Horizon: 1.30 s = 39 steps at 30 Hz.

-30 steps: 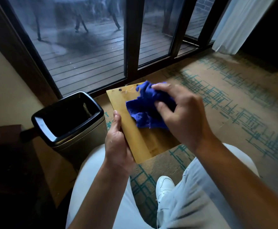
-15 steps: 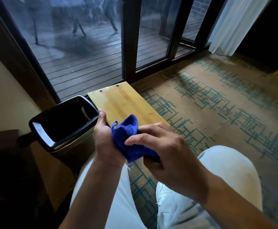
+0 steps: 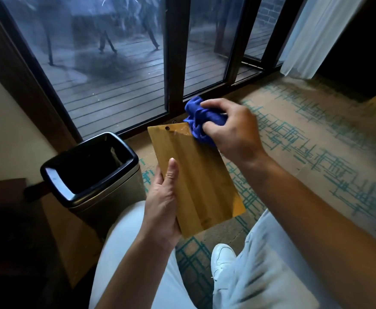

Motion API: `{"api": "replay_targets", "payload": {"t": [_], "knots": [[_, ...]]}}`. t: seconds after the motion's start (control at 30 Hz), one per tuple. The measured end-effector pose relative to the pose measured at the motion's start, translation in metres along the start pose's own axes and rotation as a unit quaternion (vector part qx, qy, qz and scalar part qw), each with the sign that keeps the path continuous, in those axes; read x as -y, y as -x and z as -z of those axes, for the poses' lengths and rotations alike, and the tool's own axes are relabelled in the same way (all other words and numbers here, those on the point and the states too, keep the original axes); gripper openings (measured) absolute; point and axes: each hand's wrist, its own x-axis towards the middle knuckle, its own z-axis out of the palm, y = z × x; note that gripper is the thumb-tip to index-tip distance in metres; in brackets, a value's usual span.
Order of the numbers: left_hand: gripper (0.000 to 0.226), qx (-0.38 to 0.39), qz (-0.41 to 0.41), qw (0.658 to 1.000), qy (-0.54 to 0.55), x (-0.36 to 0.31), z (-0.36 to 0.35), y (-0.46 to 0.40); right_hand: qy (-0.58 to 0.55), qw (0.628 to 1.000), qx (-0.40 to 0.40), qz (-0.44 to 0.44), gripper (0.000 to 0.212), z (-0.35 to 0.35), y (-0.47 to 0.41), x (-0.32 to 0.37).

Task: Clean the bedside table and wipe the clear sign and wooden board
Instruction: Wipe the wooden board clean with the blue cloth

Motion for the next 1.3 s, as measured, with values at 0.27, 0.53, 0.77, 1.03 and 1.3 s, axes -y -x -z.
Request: {"api": "replay_targets", "payload": {"t": [0.27, 0.53, 0.77, 1.03, 1.3], "knots": [[0.034, 0.015, 0.024, 0.999, -0.039, -0.015, 0.017, -0.007, 0.073, 0.996, 0.039, 0.019, 0.045, -0.037, 0.02, -0.002], [0.061, 0.032, 0.096, 0.991, -0.085, -0.032, 0.034, -0.015, 0.099, 0.992, 0.047, 0.069, 0.049, -0.035, 0.029, 0.015], [0.056, 0.04, 0.084, 0.994, -0.05, -0.042, 0.026, -0.031, 0.056, 0.985, 0.123, 0.111, 0.044, -0.04, 0.05, 0.031], [0.094, 0.053, 0.074, 0.993, 0.071, -0.042, 0.032, -0.038, 0.062, 0.97, 0.205, 0.117, 0.04, -0.048, 0.078, 0.038], [0.046, -0.047, 0.073, 0.993, 0.084, -0.049, 0.032, -0.039, 0.047, 0.969, 0.213, 0.112, 0.035, -0.041, 0.098, 0.034]]}}
